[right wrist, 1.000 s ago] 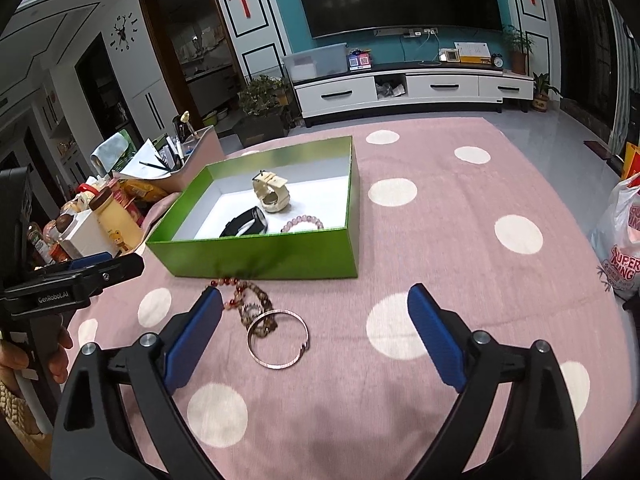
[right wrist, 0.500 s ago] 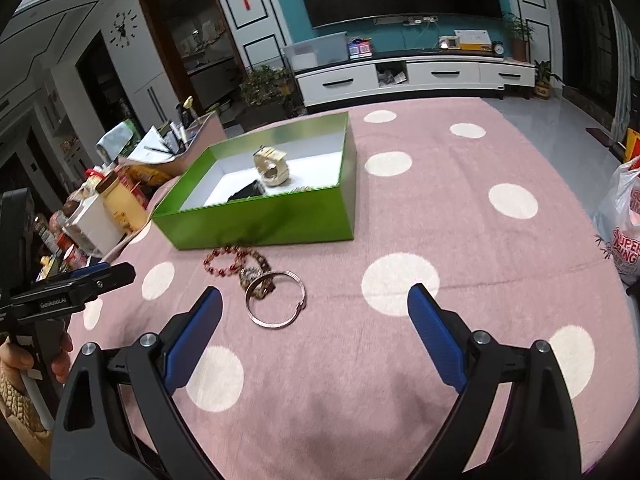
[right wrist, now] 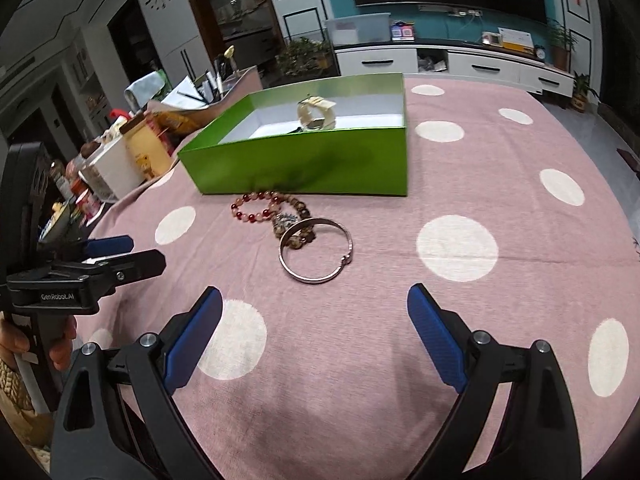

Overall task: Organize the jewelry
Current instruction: 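Grasp the silver bangle with the right tool while the left tool grasps the red-and-cream bead bracelet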

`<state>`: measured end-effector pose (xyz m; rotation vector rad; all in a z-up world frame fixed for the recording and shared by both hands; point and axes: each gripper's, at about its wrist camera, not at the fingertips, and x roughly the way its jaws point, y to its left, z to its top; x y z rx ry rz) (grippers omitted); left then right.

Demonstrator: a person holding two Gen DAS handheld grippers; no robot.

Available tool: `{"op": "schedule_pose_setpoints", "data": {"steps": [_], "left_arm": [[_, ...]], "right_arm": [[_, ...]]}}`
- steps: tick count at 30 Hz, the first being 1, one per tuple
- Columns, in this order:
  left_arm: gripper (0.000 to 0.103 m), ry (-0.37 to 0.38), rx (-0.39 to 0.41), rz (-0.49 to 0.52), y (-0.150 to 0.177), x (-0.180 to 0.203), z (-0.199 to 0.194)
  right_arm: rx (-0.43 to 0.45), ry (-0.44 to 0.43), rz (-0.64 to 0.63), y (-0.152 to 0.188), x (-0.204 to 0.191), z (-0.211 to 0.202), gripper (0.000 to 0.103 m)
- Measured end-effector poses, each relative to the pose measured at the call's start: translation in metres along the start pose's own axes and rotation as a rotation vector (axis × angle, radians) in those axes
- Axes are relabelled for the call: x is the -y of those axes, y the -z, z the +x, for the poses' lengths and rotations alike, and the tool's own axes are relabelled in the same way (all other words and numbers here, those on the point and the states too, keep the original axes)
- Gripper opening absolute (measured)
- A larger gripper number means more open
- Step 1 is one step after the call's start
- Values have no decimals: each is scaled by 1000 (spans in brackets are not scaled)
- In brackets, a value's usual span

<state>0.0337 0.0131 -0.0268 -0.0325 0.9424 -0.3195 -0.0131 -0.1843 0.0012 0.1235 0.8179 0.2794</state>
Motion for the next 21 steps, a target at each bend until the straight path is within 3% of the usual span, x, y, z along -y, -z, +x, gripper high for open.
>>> {"op": "schedule_pose_setpoints", "data": {"steps": [6,10,14,21], "left_arm": [[101,20,-1,10,-1,-2,6],[101,30,0,17,-3,-3,10],[101,40,5,22,-5,-4,12],[100,45,6,35,-9,-6,17]], "right_arm": [[-15,-13,-33,0,-5,12,93],[-30,-28,-59,-4,-9,21,85],[-49,-39,-101,-9,-16,34,72],[-140,-27,-185,-13,-30,72,39]]}}
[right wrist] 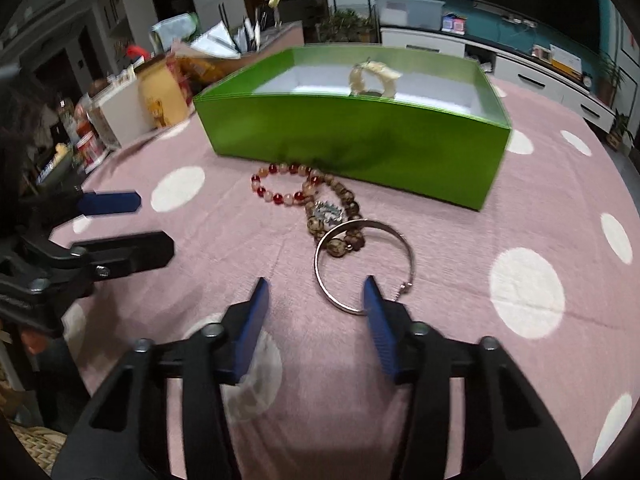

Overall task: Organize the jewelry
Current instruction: 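Grasp the silver bangle with the right tool while the left tool grasps the red-and-cream bead bracelet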

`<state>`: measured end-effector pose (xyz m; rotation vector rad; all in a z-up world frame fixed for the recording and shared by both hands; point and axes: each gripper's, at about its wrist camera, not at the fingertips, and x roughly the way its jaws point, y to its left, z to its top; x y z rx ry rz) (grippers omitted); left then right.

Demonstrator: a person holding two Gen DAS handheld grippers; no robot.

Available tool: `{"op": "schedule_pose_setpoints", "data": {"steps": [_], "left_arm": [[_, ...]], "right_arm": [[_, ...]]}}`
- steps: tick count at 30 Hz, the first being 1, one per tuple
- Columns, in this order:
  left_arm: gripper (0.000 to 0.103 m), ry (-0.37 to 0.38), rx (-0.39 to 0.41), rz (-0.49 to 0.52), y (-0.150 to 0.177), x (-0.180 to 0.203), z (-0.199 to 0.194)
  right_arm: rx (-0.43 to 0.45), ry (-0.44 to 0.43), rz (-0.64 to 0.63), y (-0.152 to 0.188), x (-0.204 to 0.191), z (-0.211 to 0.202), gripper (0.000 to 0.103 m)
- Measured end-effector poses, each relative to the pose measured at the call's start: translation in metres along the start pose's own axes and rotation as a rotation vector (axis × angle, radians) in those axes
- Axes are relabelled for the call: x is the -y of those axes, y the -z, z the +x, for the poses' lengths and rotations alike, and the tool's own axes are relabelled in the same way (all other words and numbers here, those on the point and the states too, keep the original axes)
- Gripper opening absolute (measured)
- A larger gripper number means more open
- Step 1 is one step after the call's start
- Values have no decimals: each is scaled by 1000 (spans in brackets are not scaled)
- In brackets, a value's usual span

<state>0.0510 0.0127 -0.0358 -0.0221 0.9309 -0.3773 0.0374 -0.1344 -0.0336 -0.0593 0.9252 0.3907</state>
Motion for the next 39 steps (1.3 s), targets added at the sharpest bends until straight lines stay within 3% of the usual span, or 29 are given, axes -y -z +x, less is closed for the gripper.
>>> {"op": "schedule_pose_setpoints", "data": {"steps": [4,6,11,21,29,36,39], "left_arm": [[98,1,5,27,-7,1,4],[97,4,6,42,-11,3,6],[90,13,0,115,-23,16,18],[67,48,-67,284,-45,44,55],[45,42,-138,387,-48,56,84],[27,63,-151,394,-43,59,88],[13,65,-147,387,-39,58,84]], "right_arm": [[-7,23,-38,-4,-2,5,23],[-6,31,-44,-6,0,6,9],[24,25,-1,-2,12,-4,3],[112,-29,215,16,61,-40,3],[128,-34,246,23,67,-46,3],[133,-33,252,23,68,-47,3],[133,-33,252,22,67,-47,3]]}}
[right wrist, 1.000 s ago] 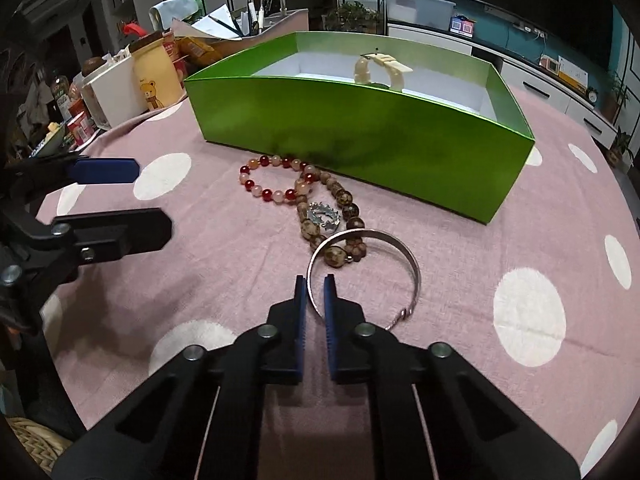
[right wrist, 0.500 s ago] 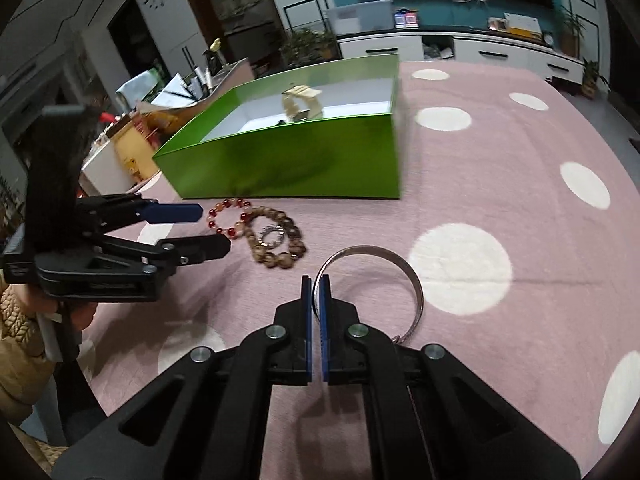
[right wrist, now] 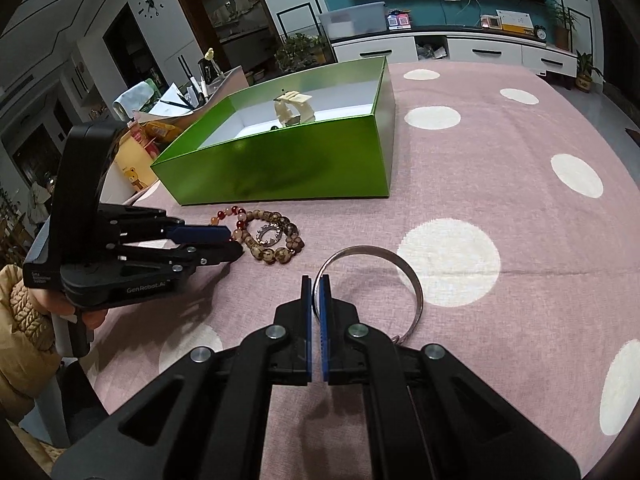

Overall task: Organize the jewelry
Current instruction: 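Grasp the silver bangle with the right tool while the left tool grasps the red-and-cream bead bracelet, then carry the bead bracelet and silver bangle over the green box with both tools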

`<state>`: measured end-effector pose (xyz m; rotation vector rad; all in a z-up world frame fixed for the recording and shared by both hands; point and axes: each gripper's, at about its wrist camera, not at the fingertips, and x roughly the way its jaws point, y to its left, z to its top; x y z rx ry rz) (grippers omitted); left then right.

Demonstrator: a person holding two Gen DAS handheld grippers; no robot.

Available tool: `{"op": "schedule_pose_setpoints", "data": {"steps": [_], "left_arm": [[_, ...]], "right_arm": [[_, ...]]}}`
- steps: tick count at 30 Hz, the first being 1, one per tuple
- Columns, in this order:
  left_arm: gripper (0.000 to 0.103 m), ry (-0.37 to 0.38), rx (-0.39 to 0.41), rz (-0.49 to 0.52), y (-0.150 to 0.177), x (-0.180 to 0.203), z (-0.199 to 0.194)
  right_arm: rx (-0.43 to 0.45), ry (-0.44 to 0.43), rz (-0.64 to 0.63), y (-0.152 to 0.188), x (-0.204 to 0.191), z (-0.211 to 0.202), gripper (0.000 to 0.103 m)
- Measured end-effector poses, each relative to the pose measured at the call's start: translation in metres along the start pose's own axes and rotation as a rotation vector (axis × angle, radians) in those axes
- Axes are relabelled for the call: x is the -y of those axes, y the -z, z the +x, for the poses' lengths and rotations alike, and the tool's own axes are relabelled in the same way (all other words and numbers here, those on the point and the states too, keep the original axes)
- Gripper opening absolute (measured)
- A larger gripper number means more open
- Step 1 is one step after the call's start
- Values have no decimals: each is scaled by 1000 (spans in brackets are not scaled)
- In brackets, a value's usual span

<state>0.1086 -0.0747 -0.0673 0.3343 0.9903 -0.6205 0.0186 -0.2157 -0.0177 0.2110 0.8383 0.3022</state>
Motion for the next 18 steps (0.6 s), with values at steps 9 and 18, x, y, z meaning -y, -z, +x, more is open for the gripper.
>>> {"op": "schedule_pose_setpoints", "data": {"steps": [9,18], "left_arm": [[7,-19,30,-116,19,-4,-14],[7,30,122,-258,29,-15,-52]], "right_arm": [[15,-7,-15,2,-10,-8,3],[31,-18,-25,4,-16,-17,3]]}}
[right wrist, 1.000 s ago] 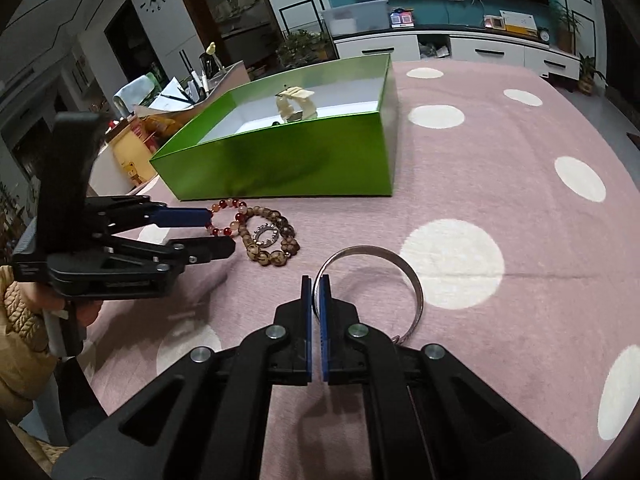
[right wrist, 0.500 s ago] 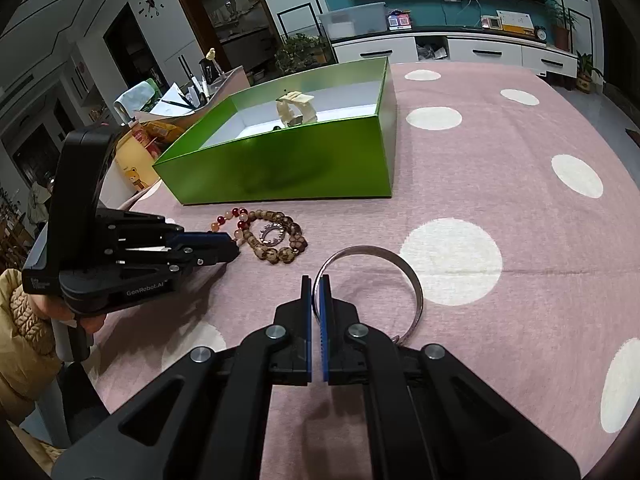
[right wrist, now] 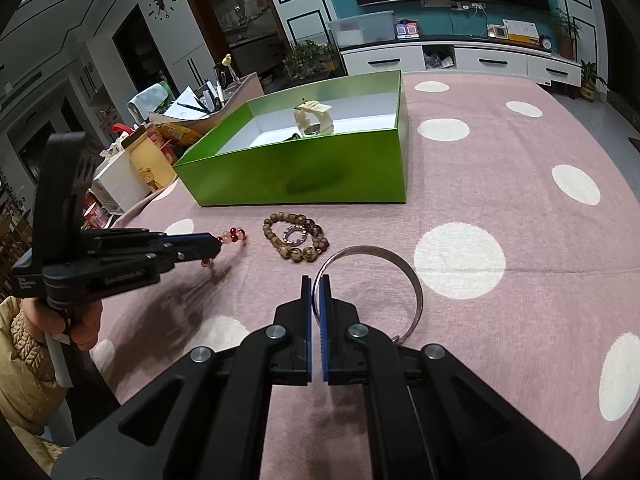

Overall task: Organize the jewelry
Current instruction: 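Carry the bead bracelet and silver bangle over the green box with both tools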

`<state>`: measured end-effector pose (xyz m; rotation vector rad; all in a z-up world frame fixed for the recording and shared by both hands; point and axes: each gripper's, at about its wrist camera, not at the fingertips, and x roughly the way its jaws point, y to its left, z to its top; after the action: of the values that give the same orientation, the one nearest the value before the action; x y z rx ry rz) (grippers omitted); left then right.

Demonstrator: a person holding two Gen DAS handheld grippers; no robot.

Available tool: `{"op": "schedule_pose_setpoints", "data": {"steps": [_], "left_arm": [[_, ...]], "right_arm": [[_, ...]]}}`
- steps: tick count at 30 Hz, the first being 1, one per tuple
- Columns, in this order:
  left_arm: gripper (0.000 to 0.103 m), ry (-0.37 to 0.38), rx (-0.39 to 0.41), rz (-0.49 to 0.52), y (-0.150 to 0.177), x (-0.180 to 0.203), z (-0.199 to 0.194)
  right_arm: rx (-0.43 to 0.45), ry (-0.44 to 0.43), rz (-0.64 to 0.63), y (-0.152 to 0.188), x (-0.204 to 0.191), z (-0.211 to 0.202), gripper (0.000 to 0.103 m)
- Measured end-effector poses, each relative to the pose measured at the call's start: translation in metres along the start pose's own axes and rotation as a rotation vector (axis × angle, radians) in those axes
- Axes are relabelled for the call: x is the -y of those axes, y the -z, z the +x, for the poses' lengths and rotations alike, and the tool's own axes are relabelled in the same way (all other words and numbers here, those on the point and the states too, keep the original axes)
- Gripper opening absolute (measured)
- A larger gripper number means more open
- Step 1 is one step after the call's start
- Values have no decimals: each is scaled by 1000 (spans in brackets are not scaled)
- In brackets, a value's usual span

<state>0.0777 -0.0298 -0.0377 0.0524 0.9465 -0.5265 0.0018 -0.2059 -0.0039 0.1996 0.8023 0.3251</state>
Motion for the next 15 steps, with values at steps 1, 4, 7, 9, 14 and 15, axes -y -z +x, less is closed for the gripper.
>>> {"op": "schedule_pose_setpoints", "data": {"steps": [1,4,7,9,14,15], "left_arm": [[7,3,8,-10,0,0,-4],[7,19,37,-39,-4,-2,-17],[7,21,63,-51,-6,-2,-28],[7,22,76,-55,-6,-2,-34],[7,20,101,-58,-10,-2,-44],[7,22,107,-58,-10,-1,-47]], "right_arm": [[3,0,-1,0,-1,-2,3],[12,-2,-1,-1,-3,-5,3],[23,-2,-1,-1,-4,-11,3],[32,-4,-2,-1,-5,-14,3],[49,-6,-5,-3,-7,-20,3],[54,-8,-6,-4,-7,-21,3]]}}
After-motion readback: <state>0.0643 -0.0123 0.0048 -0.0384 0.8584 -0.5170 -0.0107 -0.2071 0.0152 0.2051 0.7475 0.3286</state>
